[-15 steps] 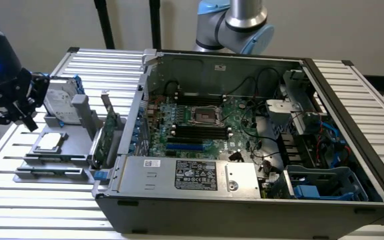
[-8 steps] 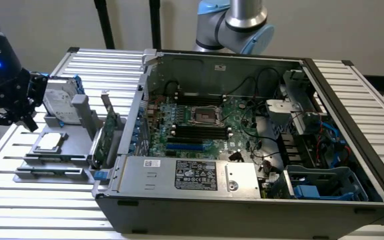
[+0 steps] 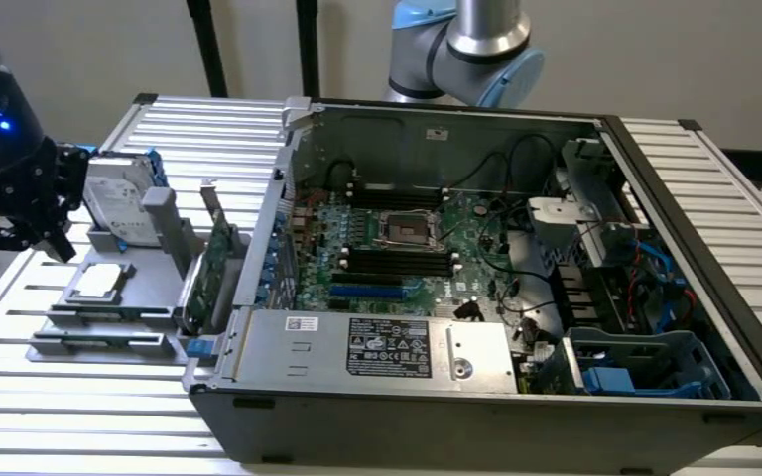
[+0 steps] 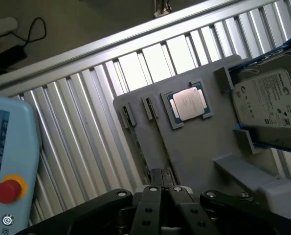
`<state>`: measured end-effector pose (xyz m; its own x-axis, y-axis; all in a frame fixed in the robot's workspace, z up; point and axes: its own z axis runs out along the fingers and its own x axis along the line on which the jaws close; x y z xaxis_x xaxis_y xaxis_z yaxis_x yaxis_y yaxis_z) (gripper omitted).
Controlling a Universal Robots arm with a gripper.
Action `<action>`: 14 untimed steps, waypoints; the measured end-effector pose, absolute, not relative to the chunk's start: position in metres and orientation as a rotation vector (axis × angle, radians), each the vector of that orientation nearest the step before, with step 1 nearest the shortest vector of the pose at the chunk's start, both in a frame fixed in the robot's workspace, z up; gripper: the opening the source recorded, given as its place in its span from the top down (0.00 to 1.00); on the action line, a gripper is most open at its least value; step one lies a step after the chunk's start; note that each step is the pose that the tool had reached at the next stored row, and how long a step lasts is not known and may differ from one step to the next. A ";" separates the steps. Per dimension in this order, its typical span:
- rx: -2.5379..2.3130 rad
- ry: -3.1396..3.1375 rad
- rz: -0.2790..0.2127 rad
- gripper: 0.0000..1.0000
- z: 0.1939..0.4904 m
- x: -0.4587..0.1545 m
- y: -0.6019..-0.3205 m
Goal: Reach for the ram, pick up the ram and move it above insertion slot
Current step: 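Pick up the ram and move it above insertion slot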
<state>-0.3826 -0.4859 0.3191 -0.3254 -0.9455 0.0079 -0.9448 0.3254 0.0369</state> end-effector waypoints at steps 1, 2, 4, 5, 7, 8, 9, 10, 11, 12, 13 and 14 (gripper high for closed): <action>1.831 -2.518 -0.039 0.89 0.319 -0.383 -0.486; 1.853 -2.501 -0.039 0.89 0.319 -0.383 -0.486; 1.899 -2.466 -0.038 0.89 0.318 -0.383 -0.486; 1.921 -2.448 -0.038 0.89 0.318 -0.383 -0.486; 1.965 -2.413 -0.037 0.89 0.318 -0.383 -0.486; 1.986 -2.395 -0.036 0.89 0.318 -0.383 -0.486; 2.008 -2.377 -0.036 0.89 0.317 -0.383 -0.486; 2.029 -2.359 -0.035 0.89 0.317 -0.383 -0.486; 2.050 -2.340 -0.035 0.89 0.317 -0.383 -0.486; 2.071 -2.322 -0.034 0.89 0.317 -0.383 -0.486; 2.094 -2.301 -0.034 0.89 0.317 -0.383 -0.486; 2.114 -2.283 -0.033 0.89 0.317 -0.383 -0.486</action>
<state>-0.3826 -0.4859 0.3168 -0.0764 -0.9970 0.0078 -0.9964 0.0766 0.0360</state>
